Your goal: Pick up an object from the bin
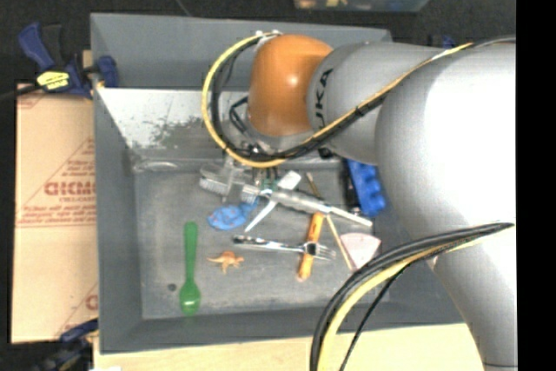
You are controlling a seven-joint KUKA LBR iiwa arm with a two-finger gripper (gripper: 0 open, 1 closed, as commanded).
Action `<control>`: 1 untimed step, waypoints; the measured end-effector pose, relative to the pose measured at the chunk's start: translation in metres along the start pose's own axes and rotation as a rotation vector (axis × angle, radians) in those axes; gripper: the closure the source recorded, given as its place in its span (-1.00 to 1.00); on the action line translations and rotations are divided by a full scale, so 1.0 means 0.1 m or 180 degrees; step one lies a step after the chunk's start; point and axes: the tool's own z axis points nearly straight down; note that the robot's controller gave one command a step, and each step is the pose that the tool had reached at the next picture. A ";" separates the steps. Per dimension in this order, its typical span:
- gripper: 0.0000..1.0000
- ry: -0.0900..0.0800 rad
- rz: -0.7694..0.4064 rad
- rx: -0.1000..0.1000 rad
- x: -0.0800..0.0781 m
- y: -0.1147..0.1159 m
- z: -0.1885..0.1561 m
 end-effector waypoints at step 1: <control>1.00 0.0000 0.0001 0.0000 0.00 0.00 0.00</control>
Offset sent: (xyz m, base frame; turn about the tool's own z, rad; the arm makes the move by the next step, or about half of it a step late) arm 0.0001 0.0000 0.0459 0.0003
